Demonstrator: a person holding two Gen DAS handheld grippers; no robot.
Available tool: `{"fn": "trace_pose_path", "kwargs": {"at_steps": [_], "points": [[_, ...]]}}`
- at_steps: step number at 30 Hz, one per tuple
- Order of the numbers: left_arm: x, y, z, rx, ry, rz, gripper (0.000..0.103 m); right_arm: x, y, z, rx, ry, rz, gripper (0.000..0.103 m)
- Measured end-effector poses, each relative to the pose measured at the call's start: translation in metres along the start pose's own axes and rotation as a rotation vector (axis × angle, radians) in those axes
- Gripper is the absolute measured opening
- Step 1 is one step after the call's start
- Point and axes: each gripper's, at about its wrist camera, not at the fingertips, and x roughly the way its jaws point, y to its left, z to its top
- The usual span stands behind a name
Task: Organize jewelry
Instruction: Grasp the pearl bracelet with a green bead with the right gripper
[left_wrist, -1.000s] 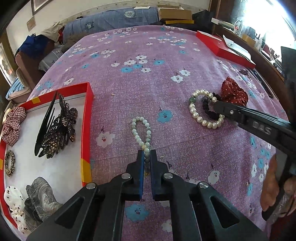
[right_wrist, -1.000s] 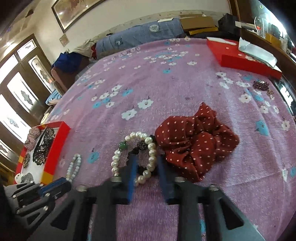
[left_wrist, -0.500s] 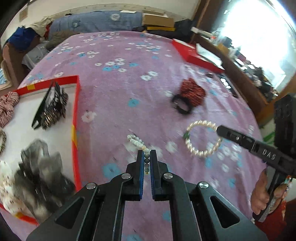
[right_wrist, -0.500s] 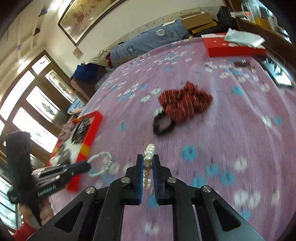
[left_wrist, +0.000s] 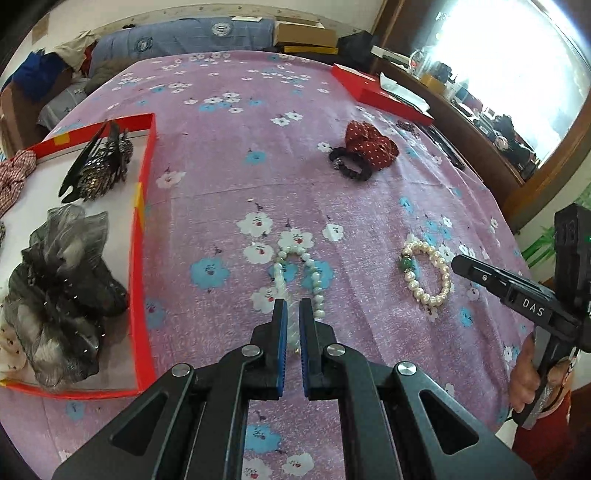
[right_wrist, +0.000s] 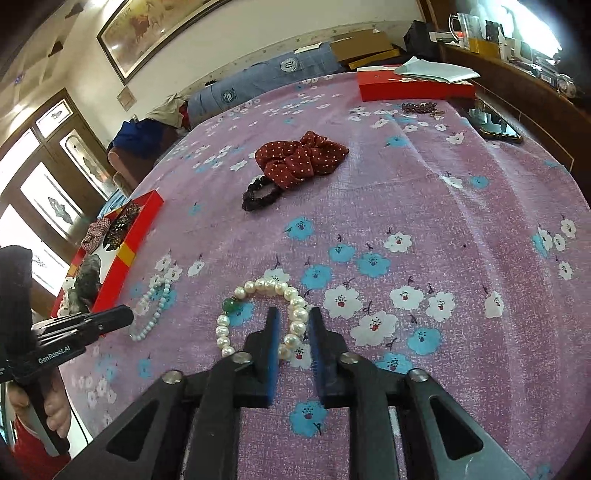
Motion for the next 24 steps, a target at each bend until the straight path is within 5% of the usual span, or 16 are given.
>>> {"fn": "trace_pose_path", "kwargs": {"at_steps": [8,10,12,19,22,24], "points": [[0.007,0.003,0.003,-0.006,0.002,-0.006,0.007,0.012,0.008,-0.001,-0.028,0.010,-0.010,0.029],[0.011,0.002,0.004,0.003,-0.001,0.014,0.022,0.016,0.010,-0.001,-0.033,0.020,-0.014,0.029],[0.014,-0.001,0.003,0.015,-0.011,0.042,0.027,0.017,0.012,-0.001,-0.038,0.024,-0.014,0.029],[0.020,-0.014,-0.001,0.083,-0.037,0.114,0.027,0.018,0.013,0.000,-0.045,0.022,-0.023,0.029],[0.023,-0.024,-0.004,0.140,-0.051,0.199,0.015,0.020,0.024,-0.003,-0.102,0.019,-0.080,0.029],[0.022,-0.027,-0.005,0.152,-0.049,0.180,0.005,0.022,0.032,-0.005,-0.150,0.021,-0.125,0.028]]}}
